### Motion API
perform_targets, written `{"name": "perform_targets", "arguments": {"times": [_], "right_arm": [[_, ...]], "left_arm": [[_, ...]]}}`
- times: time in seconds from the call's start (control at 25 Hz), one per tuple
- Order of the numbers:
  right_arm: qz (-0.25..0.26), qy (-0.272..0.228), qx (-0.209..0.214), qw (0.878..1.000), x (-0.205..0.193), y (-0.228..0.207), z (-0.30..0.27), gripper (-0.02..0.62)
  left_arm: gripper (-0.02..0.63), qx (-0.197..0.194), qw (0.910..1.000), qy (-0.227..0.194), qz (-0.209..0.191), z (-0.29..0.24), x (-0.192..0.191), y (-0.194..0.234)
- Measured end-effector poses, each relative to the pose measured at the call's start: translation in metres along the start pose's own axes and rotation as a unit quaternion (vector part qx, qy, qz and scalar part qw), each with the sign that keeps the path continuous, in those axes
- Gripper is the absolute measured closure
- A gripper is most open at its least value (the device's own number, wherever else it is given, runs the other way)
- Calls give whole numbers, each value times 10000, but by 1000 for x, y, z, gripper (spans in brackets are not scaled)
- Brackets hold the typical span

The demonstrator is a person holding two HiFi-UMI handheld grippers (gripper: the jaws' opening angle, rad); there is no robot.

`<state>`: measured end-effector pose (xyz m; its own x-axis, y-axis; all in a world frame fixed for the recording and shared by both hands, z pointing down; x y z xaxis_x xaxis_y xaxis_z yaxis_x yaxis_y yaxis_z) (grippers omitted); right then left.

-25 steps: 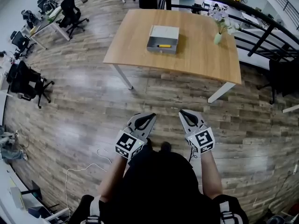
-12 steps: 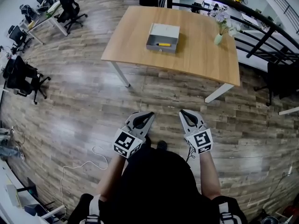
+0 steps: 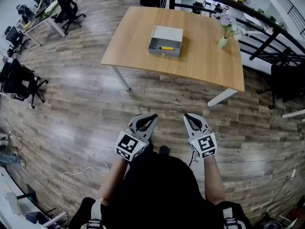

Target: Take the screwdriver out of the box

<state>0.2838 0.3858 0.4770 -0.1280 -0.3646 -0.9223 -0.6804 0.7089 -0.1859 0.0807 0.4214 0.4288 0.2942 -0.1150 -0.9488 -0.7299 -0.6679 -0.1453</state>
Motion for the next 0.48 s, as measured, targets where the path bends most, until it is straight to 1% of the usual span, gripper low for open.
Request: {"name": "perform_targets", "arguments": {"times": [0.2,0.36,0.48], "right_arm": [[40,43,-53,10000,9,7,-22,569],[120,86,-21,9999,14,15,-40,568],[167,198,-140,9996,15,20,-51,569]], "left_arm": [[584,-57,10000,19,-27,2,-3,22],[584,-80,10000,25,37,4,-11,40],[583,-183,9998,-3,54,6,-16,52]]}}
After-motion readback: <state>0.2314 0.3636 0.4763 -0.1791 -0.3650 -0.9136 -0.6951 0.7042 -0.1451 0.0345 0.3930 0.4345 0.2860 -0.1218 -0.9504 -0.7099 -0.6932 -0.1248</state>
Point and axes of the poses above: the fingertips, and each gripper's own axes: z backward along the fingers, y to its left, x out of its top, the point moved 7 cm from there along z, backward along the fingers, and after that the axes turned 13 degrees about -z, right-handed, at the moved point
